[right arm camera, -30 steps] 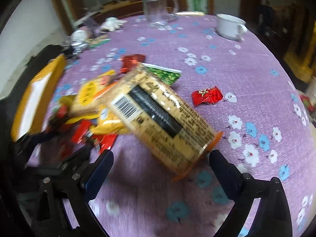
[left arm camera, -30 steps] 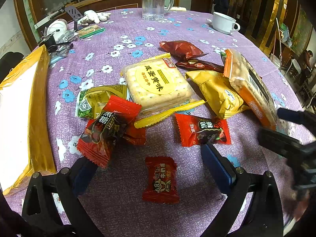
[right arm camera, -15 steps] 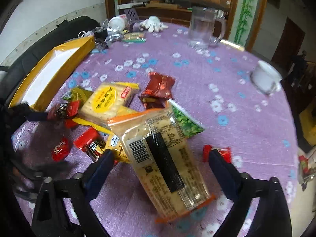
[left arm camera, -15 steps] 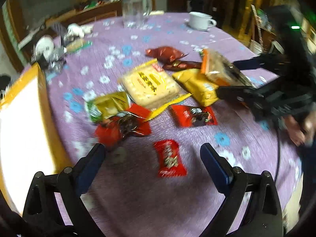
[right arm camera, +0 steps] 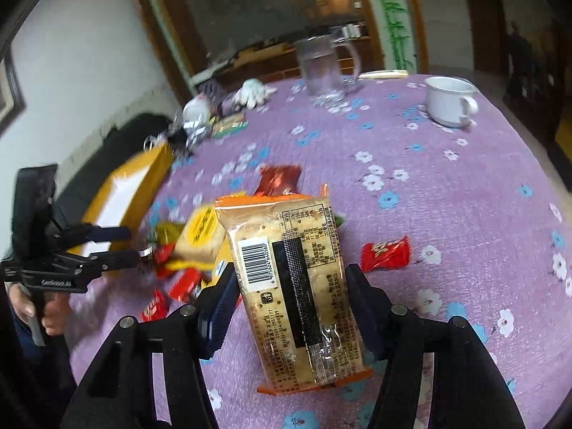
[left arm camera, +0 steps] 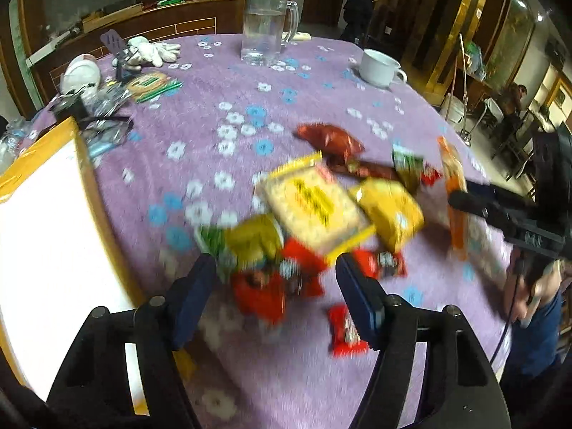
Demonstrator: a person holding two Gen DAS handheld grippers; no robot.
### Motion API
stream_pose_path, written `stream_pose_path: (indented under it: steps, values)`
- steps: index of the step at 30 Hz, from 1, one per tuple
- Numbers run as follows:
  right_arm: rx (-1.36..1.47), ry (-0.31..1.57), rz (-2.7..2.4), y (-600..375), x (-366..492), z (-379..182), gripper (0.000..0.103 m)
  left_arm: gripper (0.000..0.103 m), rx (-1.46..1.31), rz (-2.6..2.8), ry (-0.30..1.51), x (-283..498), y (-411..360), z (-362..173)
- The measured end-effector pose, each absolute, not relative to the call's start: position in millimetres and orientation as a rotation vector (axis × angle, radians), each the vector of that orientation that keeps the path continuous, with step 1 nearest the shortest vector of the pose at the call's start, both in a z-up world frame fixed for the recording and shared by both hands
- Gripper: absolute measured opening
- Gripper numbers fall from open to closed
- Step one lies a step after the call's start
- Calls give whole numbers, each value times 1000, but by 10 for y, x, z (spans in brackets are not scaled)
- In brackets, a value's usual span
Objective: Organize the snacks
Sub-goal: 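Grasp the yellow square cracker pack with the left tool while the right tool holds its pack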
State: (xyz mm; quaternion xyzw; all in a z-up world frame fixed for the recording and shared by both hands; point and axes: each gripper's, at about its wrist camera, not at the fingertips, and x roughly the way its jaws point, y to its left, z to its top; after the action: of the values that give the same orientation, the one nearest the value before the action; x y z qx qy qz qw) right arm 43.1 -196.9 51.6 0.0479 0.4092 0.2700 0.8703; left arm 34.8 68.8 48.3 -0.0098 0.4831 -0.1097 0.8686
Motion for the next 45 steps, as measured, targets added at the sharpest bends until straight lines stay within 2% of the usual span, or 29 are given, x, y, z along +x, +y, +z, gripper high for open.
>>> stream_pose_path:
  steps: [10,13,19,23,31,39,45]
  values:
    - [180,821,565,-2112,465,600,61,69,-108,-176,1190,1003,434,154]
    - [173,814,566,-2114,452,598,59,77,-65,-158,1192,1034,286,136]
    - [179,805,572,-2124,424,608,59,79,58,-124,1179,1054,29,-2]
    - [176,804,571,-2121,425,602,59,75,67,-170,1120,907,75,33]
    - [159,801,563,-2098,424,602,59,74,-20,-252,1025,874,123,171]
    - [175,791,506,-2065,447,636,59,74,-16,-290,836,704,150,512]
    - [238,802,444,-1796,454,888,59,74,25,-205,704,607,249,700]
